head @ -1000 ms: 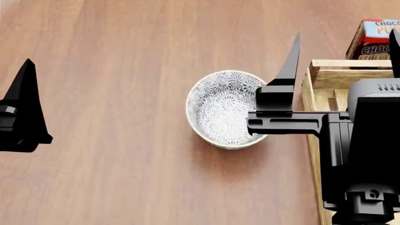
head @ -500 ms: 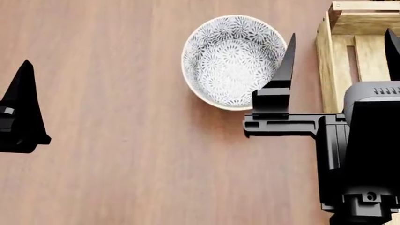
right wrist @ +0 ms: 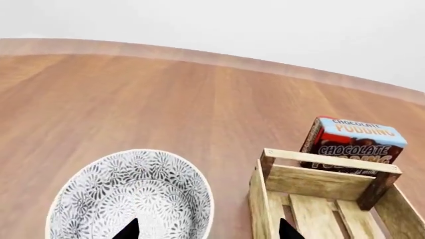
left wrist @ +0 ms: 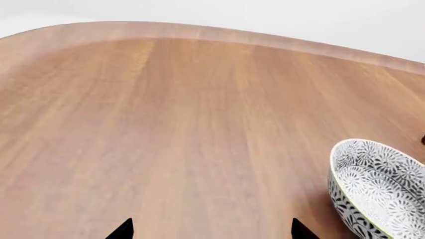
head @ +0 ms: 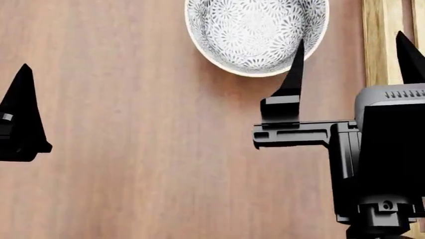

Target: Pick up the bowl on the left and put it in the tray.

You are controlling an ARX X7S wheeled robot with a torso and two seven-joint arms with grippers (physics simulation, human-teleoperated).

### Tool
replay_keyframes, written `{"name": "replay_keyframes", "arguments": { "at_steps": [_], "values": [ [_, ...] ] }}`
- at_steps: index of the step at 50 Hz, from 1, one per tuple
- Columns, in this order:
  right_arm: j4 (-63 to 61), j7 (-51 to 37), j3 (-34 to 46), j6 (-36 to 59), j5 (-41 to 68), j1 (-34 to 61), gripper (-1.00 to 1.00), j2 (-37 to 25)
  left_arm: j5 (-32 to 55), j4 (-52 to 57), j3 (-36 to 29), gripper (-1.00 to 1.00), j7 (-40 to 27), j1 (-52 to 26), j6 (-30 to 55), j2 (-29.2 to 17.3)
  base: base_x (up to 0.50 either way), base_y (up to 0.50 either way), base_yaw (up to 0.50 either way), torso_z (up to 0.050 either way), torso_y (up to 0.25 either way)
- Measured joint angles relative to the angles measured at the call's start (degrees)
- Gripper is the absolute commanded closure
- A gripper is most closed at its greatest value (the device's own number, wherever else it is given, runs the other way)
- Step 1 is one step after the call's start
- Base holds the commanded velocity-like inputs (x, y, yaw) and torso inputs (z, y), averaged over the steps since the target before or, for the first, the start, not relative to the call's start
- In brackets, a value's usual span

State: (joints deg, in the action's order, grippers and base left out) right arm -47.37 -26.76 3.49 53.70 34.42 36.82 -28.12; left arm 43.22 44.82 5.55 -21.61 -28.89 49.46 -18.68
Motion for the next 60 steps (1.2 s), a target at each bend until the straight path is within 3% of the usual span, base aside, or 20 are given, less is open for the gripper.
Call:
{"name": "replay_keyframes", "arguments": {
  "at_steps": [7,25,42,54,55,60],
  "values": [
    [0.55,2.28,3.82,-1.05,-1.61,1.36,-1.00,-1.55,-0.05,-0.11,0.02,-1.00,-0.80,-0.05,0.13,-0.04,0.00,0.00,0.00,0.000,0.000],
    [5.81,16.35,24.13,-2.71,-8.86,12.44,-1.00,-7.02,-0.64,-0.71,-0.47,-1.00,-2.11,0.20,0.06,-0.33,0.00,0.00,0.00,0.000,0.000],
    [20.53,25.07,38.53,-8.13,-17.29,17.44,-1.00,-9.01,-0.48,-0.78,-0.73,-1.00,-2.71,0.33,-0.19,-0.67,0.00,0.00,0.00,0.000,0.000],
    [30.02,27.83,43.98,-13.62,-24.11,20.04,-1.00,-8.72,-0.53,-0.87,-1.44,-1.00,-3.07,0.30,-0.28,-0.84,0.00,0.00,0.00,0.000,-0.001],
    [30.65,27.91,44.26,-14.01,-24.63,20.25,1.00,-8.63,-0.53,-0.88,-1.49,-1.00,-3.10,0.30,-0.29,-0.85,0.00,0.00,0.00,0.000,0.000],
    [32.84,27.54,45.25,-15.68,-27.03,21.23,1.00,-8.40,-0.51,-0.94,-1.71,-1.00,-3.20,0.29,-0.38,-0.92,0.00,0.00,0.00,0.000,-0.006]
  ]
}}
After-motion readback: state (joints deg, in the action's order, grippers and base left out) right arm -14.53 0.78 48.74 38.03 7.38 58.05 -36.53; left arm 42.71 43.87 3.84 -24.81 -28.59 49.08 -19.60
